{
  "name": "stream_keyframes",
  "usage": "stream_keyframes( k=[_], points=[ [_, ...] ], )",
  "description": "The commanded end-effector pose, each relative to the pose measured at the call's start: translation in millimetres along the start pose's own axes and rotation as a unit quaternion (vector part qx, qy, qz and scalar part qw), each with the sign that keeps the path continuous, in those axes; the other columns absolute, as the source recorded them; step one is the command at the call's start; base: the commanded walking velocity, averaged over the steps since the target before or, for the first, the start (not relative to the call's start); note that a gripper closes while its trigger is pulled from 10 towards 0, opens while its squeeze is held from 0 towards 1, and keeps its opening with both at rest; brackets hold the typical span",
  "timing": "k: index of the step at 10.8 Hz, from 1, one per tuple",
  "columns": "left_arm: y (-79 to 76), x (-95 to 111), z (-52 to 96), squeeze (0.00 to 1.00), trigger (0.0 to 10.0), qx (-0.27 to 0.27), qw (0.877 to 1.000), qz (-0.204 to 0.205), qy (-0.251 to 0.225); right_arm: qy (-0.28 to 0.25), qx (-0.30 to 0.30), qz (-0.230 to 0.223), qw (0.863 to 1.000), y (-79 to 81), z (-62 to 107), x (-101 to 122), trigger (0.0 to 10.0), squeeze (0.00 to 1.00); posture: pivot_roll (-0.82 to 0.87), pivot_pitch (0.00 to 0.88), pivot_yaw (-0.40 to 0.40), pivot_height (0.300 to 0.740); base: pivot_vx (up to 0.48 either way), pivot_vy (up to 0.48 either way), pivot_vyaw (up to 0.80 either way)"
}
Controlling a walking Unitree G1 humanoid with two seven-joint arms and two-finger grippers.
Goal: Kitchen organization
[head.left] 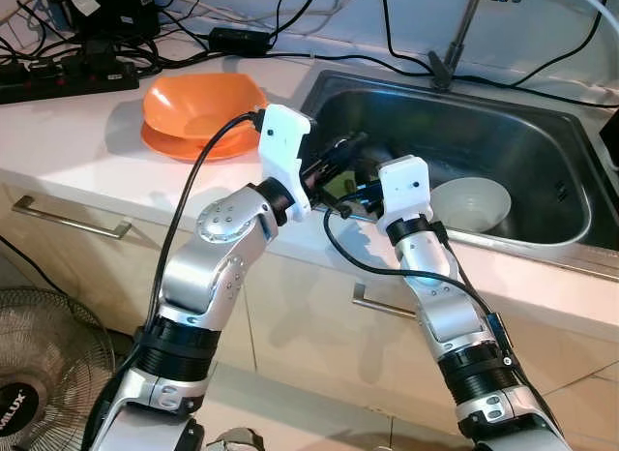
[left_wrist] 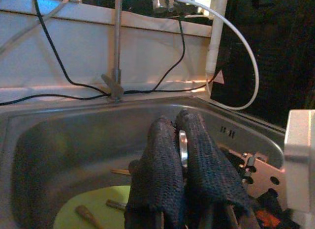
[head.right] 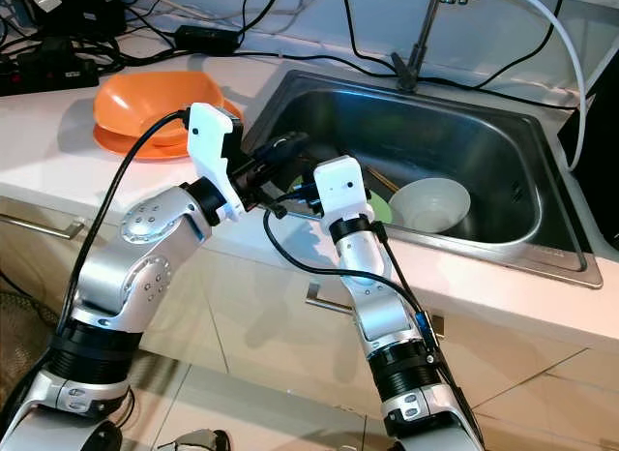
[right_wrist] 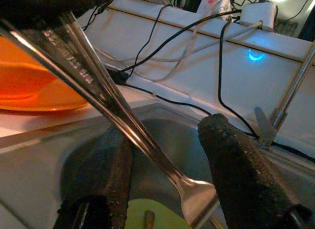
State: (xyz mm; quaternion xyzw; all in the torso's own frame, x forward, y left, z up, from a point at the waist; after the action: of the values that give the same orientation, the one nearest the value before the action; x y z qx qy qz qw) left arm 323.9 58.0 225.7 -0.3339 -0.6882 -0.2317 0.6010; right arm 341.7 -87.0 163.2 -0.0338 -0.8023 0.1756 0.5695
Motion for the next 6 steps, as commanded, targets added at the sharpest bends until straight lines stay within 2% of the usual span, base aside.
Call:
stream_keyframes(
  k=[1, 6],
  points=[
    [-3.5, -2.5, 1.4, 0.0, 10.0, -0.012, 1.0, 0.005, 0.011, -0.009, -0.008, -0.005, 1.0, -4.5, -1.6, 2.6, 0.0, 0.0, 0.08, 0.038, -0.026, 0.74, 0.0, 0.0, 0.0],
    [-3.9, -1.7, 1.8, 0.0, 10.0, -0.019, 1.0, 0.005, 0.012, -0.006, -0.004, -0.005, 1.0, -2.9, -1.1, 0.5, 0.0, 0.0, 0.08, 0.036, -0.025, 0.74, 0.0, 0.0, 0.0]
  ],
)
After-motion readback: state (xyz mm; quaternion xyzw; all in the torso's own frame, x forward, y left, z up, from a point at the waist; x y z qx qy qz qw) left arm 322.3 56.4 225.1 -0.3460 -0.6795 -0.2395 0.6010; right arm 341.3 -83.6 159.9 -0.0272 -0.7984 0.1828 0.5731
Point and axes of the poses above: a point about 5 cm out from each wrist's last joint towards the gripper, its own z axis pointing back from the gripper into the wrist, its own x axis along the axis of the wrist's last joint, y = z × x, the point moved 1 cm from there along -z, pointing out of the wrist towards the gripper, and after that the axes turned 4 degrees about z, right-handed, at the moved point
